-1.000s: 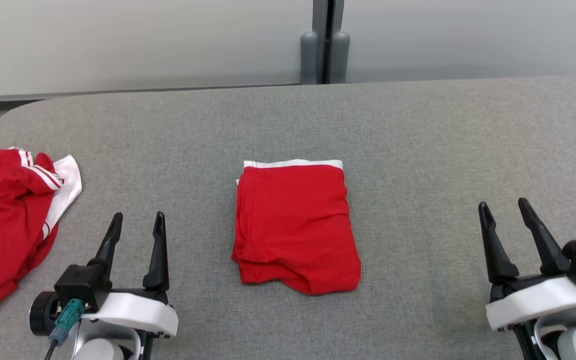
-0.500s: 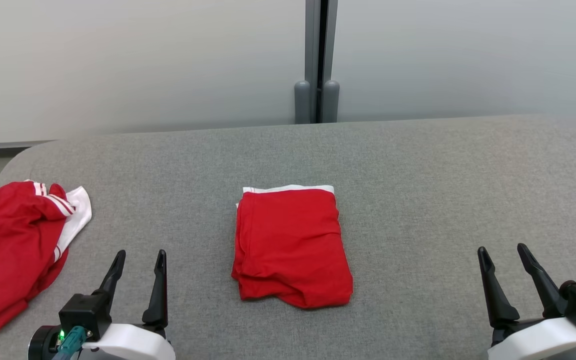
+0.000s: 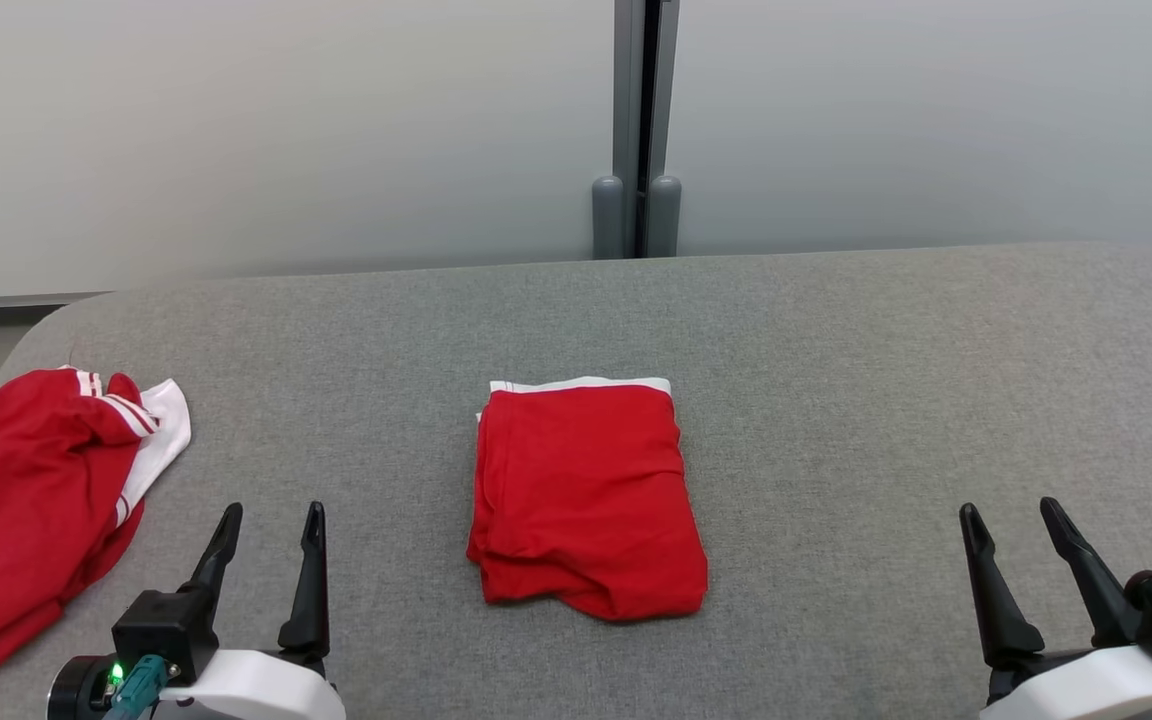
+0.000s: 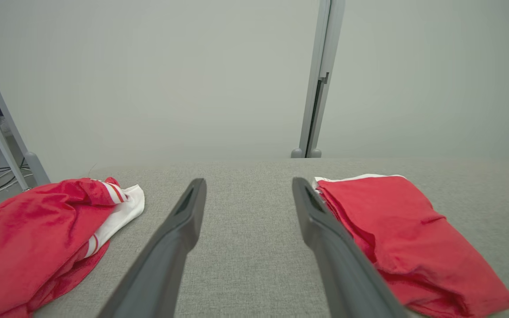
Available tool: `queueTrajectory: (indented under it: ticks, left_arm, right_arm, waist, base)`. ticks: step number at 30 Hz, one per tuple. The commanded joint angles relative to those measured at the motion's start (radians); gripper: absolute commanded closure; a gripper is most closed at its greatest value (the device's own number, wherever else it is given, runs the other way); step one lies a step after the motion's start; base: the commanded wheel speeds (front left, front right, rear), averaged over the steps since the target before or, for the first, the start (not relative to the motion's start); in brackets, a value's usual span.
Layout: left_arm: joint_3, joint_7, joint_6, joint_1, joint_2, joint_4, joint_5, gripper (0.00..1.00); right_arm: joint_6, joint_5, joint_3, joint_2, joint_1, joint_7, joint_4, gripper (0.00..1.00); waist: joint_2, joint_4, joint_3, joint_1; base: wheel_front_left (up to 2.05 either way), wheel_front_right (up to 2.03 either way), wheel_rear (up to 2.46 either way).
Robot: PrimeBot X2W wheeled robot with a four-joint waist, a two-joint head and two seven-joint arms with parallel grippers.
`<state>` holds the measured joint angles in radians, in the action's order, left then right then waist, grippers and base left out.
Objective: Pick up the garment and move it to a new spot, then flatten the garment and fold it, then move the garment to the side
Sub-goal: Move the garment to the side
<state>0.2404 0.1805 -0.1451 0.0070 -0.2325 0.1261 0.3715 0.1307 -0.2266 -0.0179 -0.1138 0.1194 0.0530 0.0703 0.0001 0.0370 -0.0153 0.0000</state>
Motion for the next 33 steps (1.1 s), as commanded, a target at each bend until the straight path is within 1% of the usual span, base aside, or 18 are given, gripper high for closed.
queueTrajectory:
  ticks: [1,13,18,20,24,29,30,33]
  left_arm:
    - [0.000,0.004,-0.004,0.005,-0.002,-0.004,0.003,0.00]
    - [0.011,0.007,-0.010,-0.014,-0.001,0.004,0.008,0.00]
    - [0.014,0.014,-0.012,-0.028,0.005,0.006,0.007,0.00]
    - [0.017,0.019,-0.012,-0.041,0.008,0.006,0.006,0.00]
    - [0.032,0.029,-0.005,-0.085,0.025,0.003,-0.003,0.00]
    - [0.051,0.053,0.001,-0.163,0.064,0.009,-0.012,0.00]
    - [0.051,0.053,0.001,-0.163,0.064,0.009,-0.012,0.00]
    - [0.063,0.066,0.010,-0.199,0.091,0.015,-0.017,0.00]
  right_arm:
    - [0.000,0.005,0.003,-0.001,0.011,0.005,0.003,0.00]
    - [0.000,0.008,0.001,-0.002,0.004,0.018,0.008,0.00]
    - [0.000,0.008,-0.001,-0.011,-0.003,0.019,0.003,0.00]
    - [0.000,0.005,-0.005,-0.019,-0.010,0.021,-0.010,0.00]
    - [0.000,-0.005,-0.019,-0.039,-0.044,0.020,-0.054,0.00]
    - [0.000,-0.013,-0.088,-0.081,-0.137,0.010,-0.175,0.00]
    - [0.000,-0.013,-0.088,-0.081,-0.137,0.010,-0.175,0.00]
    - [0.000,-0.033,-0.126,-0.095,-0.194,-0.005,-0.261,0.00]
  waist:
    - [-0.0001,0.002,0.000,0.0000]
    - [-0.0001,0.010,-0.005,0.0000]
    - [-0.0001,0.030,0.000,0.0000]
    - [-0.0001,0.051,0.005,0.0000]
    - [-0.0001,0.121,0.045,0.0000]
    - [-0.0001,0.229,0.120,0.0000]
    - [-0.0001,0.229,0.120,0.0000]
    - [-0.0001,0.288,0.158,0.0000]
  base:
    - [0.00,0.00,0.00]
    - [0.00,0.00,0.00]
    - [0.00,0.00,0.00]
    - [0.00,0.00,0.00]
    - [0.00,0.00,0.00]
    - [0.00,0.00,0.00]
    - [0.00,0.00,0.00]
    - [0.00,0.00,0.00]
